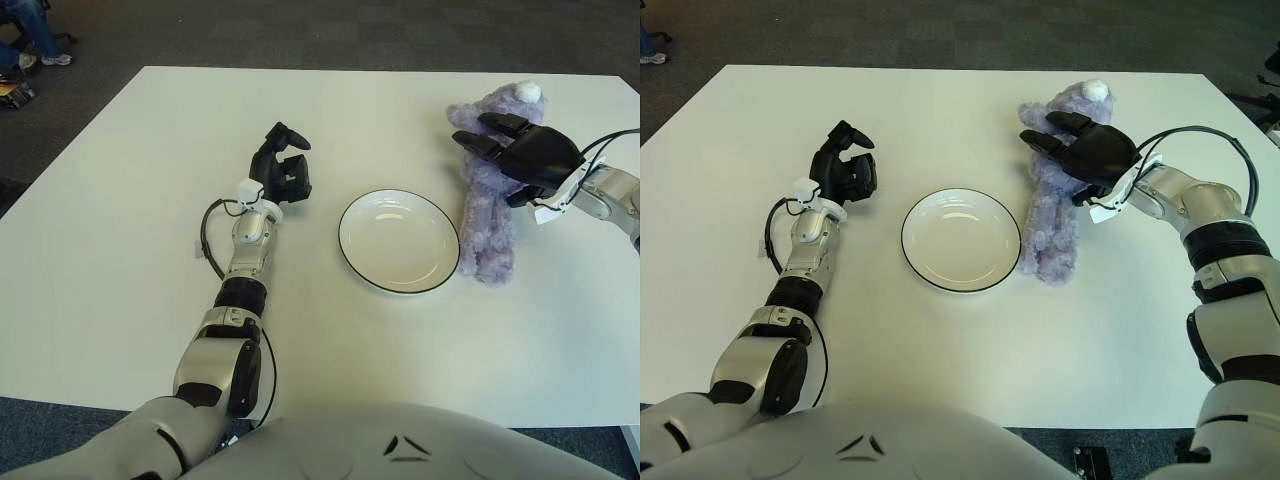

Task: Put the doll into the plate.

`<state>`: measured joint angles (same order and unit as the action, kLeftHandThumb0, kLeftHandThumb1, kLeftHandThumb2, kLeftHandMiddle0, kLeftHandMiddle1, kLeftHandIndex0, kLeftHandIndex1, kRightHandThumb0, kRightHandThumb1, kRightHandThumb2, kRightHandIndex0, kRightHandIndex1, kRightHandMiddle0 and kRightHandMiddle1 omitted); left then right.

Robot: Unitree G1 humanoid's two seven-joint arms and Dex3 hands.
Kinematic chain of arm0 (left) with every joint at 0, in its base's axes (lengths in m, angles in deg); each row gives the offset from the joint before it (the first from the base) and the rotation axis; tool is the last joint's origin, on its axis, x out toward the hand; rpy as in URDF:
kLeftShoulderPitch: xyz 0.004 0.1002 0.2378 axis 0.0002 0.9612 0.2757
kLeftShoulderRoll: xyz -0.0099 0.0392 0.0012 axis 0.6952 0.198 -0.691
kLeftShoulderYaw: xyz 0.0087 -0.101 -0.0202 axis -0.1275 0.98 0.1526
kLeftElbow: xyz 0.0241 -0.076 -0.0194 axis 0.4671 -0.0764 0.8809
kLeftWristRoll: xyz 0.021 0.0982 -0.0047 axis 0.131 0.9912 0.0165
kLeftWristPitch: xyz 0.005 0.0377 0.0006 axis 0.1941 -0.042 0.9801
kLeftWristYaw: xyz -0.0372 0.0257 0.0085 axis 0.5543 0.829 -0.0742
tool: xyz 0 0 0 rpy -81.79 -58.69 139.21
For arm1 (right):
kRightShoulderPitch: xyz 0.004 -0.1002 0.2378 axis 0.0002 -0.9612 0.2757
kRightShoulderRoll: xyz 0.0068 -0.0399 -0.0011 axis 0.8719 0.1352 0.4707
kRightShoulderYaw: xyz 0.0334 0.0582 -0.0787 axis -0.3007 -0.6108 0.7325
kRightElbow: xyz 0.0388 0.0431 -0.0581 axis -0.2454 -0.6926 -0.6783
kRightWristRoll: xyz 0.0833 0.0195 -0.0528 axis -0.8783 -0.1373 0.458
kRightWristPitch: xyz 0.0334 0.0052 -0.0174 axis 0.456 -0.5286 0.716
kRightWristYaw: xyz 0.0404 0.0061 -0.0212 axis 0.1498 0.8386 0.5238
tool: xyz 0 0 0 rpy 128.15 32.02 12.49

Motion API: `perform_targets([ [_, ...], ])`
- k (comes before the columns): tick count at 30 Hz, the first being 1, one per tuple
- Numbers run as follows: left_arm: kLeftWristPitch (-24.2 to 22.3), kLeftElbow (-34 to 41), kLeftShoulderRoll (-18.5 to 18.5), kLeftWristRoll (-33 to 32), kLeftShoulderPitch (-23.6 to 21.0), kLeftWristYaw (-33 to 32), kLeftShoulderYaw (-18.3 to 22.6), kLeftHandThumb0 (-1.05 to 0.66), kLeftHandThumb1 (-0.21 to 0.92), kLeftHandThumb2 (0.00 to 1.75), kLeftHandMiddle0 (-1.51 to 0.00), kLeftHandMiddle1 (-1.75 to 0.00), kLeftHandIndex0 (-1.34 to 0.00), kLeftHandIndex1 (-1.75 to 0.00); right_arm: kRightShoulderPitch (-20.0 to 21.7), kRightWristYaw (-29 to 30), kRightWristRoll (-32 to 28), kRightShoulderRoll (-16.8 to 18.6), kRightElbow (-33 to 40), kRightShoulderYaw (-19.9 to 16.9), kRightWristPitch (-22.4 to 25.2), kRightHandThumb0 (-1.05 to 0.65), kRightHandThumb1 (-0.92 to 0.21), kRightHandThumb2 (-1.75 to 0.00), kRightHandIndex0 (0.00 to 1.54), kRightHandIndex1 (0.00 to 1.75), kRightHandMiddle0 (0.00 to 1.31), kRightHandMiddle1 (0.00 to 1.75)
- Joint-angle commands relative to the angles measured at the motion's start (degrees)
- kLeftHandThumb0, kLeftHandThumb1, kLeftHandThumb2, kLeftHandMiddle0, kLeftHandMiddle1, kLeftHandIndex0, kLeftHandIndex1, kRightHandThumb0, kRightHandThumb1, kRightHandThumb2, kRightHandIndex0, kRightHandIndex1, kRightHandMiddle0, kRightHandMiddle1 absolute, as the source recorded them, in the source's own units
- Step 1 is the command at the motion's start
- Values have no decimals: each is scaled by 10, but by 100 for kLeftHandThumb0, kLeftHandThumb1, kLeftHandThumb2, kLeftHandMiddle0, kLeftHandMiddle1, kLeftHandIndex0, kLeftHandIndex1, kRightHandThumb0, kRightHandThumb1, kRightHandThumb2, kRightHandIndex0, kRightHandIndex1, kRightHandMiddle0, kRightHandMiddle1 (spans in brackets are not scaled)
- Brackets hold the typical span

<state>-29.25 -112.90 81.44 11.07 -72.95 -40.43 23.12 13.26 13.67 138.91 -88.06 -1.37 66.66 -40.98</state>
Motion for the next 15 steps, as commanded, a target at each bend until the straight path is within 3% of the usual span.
perform_targets([
  [1,8,-21,-13,-1,37,-2,-2,-43,49,110,-120,-175,-48,-175,2,2,-4,11,-3,0,36,-30,-22,-107,2,1,0,2],
  [15,25,-28,-13,-2,37,1,-2,-42,51,107,-122,-175,-46,-175,2,-61,-30,34,-6,-1,105,-17,-14,-115,6,3,0,25],
])
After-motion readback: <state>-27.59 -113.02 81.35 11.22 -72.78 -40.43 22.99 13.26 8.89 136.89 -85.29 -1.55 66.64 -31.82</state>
